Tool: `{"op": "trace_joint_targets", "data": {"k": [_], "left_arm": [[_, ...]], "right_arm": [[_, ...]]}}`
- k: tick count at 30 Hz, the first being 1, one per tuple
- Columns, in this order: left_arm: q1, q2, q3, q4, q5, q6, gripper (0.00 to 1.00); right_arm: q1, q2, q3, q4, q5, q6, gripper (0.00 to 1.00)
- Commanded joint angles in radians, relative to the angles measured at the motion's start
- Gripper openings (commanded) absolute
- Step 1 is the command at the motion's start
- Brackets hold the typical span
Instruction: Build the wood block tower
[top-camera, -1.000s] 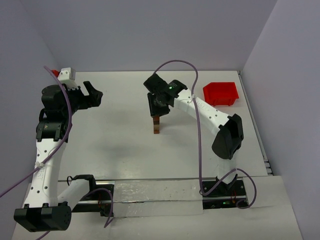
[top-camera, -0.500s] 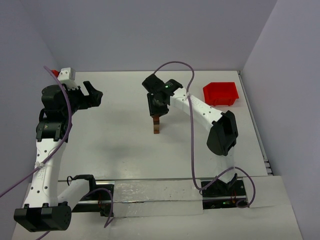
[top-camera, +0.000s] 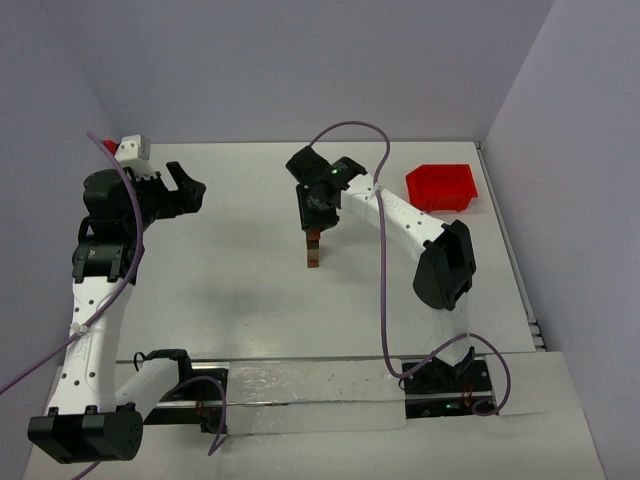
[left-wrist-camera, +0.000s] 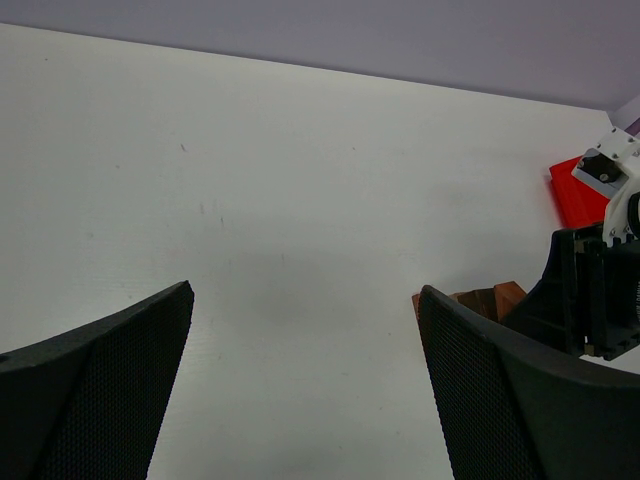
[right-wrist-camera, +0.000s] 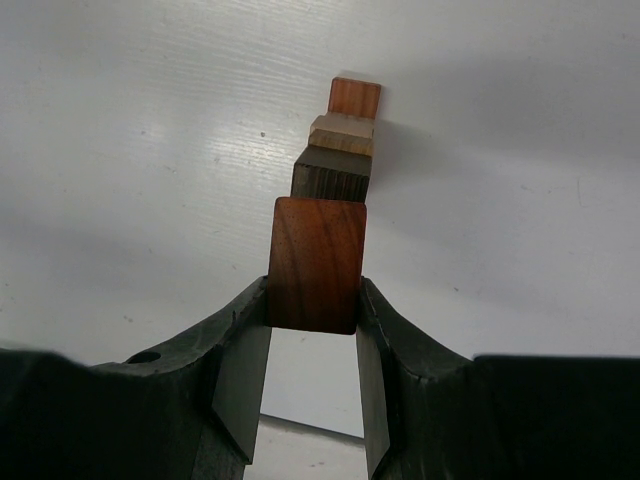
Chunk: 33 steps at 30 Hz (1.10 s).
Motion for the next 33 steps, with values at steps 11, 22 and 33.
{"op": "trace_joint_targets", "data": {"k": [11,22,33], "left_arm": [[0.006,-0.004,0.028,0.054,-0.001,-0.009,0.99],[0.005,0.005,0.035,0.052,0.002,-0.014,0.99],[0.005,0.005,0.038,0.052,0.004,-0.012,0.99]], "right_arm": [[-0.018,0.015,0.060,-0.008,0.002,-0.007,0.10],[-0.019,0.021,0.057,-0.008,-0.007,-0.007,0.13],[-0.019,0.026,0.060,-0.008,-0.009,-0.008,0.17]]}}
